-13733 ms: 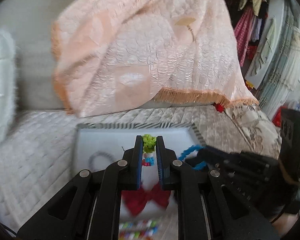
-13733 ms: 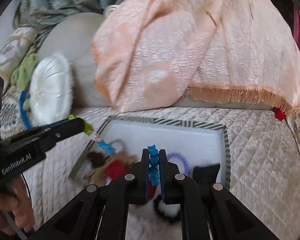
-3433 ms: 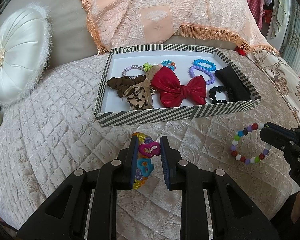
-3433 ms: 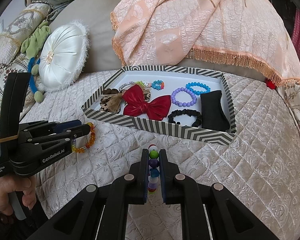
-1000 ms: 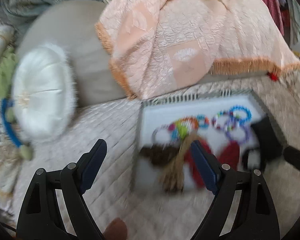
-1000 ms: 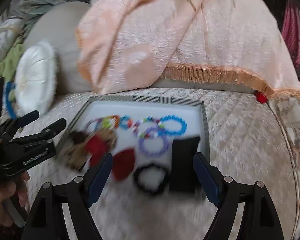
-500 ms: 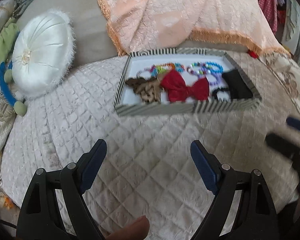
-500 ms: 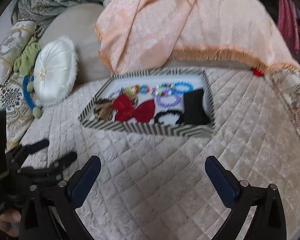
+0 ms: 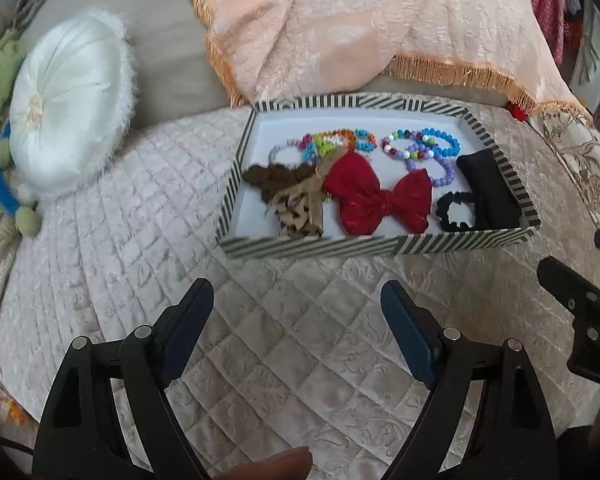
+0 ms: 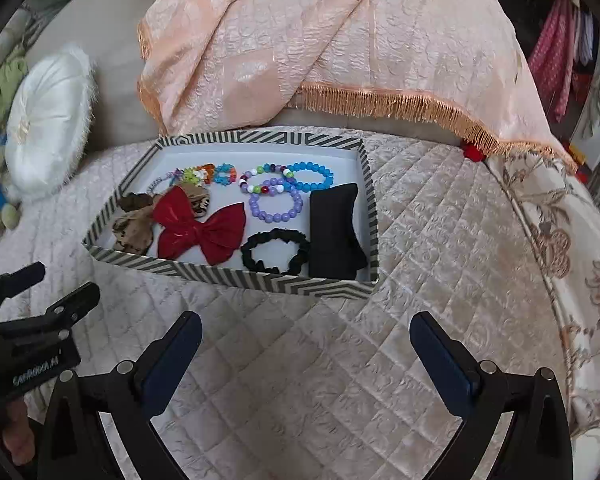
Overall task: Organize jewelry
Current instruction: 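Withdraw both grippers from the tray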
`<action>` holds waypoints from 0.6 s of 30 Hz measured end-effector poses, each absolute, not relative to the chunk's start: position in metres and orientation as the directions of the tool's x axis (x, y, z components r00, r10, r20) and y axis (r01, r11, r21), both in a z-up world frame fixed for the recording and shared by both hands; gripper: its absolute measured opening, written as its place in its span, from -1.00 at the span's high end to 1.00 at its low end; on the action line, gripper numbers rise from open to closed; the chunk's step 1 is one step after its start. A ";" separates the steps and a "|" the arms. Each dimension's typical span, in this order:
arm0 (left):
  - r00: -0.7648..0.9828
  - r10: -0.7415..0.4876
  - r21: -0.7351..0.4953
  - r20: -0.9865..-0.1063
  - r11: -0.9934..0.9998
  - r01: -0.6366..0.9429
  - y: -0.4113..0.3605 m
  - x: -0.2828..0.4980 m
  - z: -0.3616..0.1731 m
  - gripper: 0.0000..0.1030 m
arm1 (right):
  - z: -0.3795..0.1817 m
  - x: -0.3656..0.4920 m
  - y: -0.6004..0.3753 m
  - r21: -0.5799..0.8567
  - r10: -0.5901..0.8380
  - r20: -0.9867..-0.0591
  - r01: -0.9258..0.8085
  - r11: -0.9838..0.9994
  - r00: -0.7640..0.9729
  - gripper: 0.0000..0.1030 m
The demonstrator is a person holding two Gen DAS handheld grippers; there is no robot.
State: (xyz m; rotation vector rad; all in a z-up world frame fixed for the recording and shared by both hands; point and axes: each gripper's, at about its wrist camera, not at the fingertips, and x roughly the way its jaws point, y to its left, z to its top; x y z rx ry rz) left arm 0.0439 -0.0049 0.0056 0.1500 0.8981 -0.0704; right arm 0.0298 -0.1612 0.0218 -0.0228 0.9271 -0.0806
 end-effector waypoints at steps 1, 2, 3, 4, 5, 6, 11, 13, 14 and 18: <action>0.629 0.018 0.117 -0.777 0.986 0.116 -0.006 0.045 0.006 -0.67 | 0.023 0.033 -0.160 -0.070 -0.088 -0.797 0.054 0.996 0.597 -1.00; 0.630 0.021 0.118 -0.777 0.987 0.113 -0.005 0.045 0.005 -0.67 | 0.023 0.035 -0.160 -0.079 -0.093 -0.796 0.050 0.996 0.599 -1.00; 0.625 0.015 0.107 -0.781 0.988 0.110 -0.005 0.047 0.005 -0.67 | 0.024 0.037 -0.160 -0.083 -0.096 -0.792 0.049 0.995 0.603 -1.00; 0.621 0.010 0.098 -0.784 0.989 0.108 -0.003 0.048 0.004 -0.67 | 0.025 0.038 -0.161 -0.079 -0.093 -0.792 0.048 0.996 0.604 -1.00; 0.616 0.007 0.089 -0.787 0.991 0.104 -0.003 0.049 0.004 -0.67 | 0.025 0.039 -0.161 -0.075 -0.089 -0.792 0.049 0.996 0.604 -1.00; 0.614 0.004 0.086 -0.789 0.991 0.104 -0.003 0.049 0.004 -0.67 | 0.024 0.039 -0.162 -0.069 -0.086 -0.791 0.050 0.996 0.606 -1.00; 0.624 0.001 0.093 -0.781 0.989 0.115 -0.007 0.046 0.004 -0.67 | 0.024 0.040 -0.159 -0.028 -0.045 -0.789 0.036 0.999 0.613 -1.00; 0.623 -0.012 0.078 -0.783 0.990 0.117 -0.006 0.046 0.005 -0.67 | 0.026 0.039 -0.156 -0.029 -0.040 -0.783 0.027 0.999 0.621 -1.00; 0.623 -0.018 0.073 -0.782 0.990 0.119 -0.007 0.046 0.005 -0.67 | 0.026 0.039 -0.153 -0.037 -0.043 -0.780 0.023 0.999 0.625 -1.00; 0.633 -0.026 0.069 -0.774 0.990 0.126 -0.009 0.044 0.007 -0.67 | 0.025 0.040 -0.151 -0.025 -0.032 -0.782 0.020 0.999 0.623 -1.00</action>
